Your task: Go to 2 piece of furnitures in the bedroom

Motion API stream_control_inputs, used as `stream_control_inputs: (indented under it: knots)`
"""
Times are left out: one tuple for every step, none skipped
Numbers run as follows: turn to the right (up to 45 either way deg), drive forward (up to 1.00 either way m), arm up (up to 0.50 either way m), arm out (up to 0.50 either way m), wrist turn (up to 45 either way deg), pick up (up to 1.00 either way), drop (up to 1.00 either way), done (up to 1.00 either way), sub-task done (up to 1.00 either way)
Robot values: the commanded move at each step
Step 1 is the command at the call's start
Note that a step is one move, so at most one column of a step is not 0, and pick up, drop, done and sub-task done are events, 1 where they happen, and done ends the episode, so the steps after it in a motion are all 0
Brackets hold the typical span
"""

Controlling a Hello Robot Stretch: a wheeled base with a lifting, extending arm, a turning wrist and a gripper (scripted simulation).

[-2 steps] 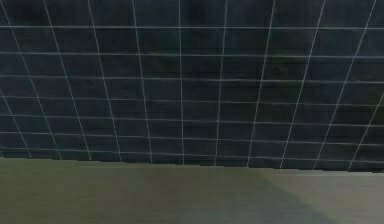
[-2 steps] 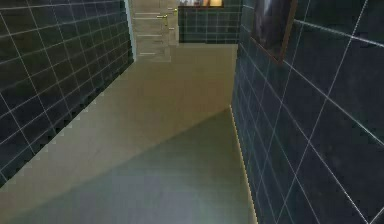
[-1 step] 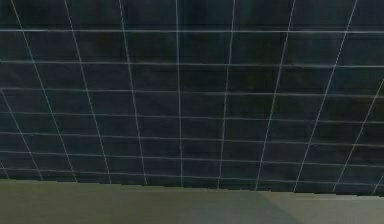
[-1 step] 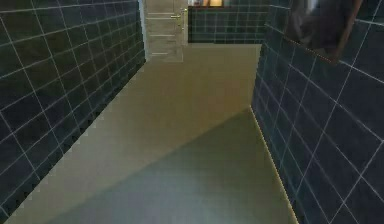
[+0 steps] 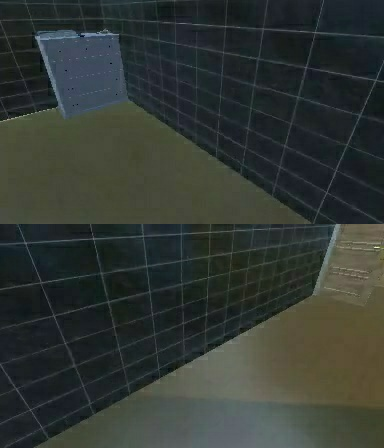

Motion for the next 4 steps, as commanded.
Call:
stream_control_inputs:
  knots:
    - [-42.0, 0.00, 0.00, 0.00, 0.0, 0.00, 0.00, 0.00, 0.00]
    - [0.0, 1.00, 0.00, 0.00, 0.0, 0.00, 0.00, 0.00, 0.00]
    - [-3.0, 0.00, 0.00, 0.00, 0.0, 0.00, 0.00, 0.00, 0.00]
    - [0.0, 1.00, 0.00, 0.00, 0.0, 0.00, 0.00, 0.00, 0.00]
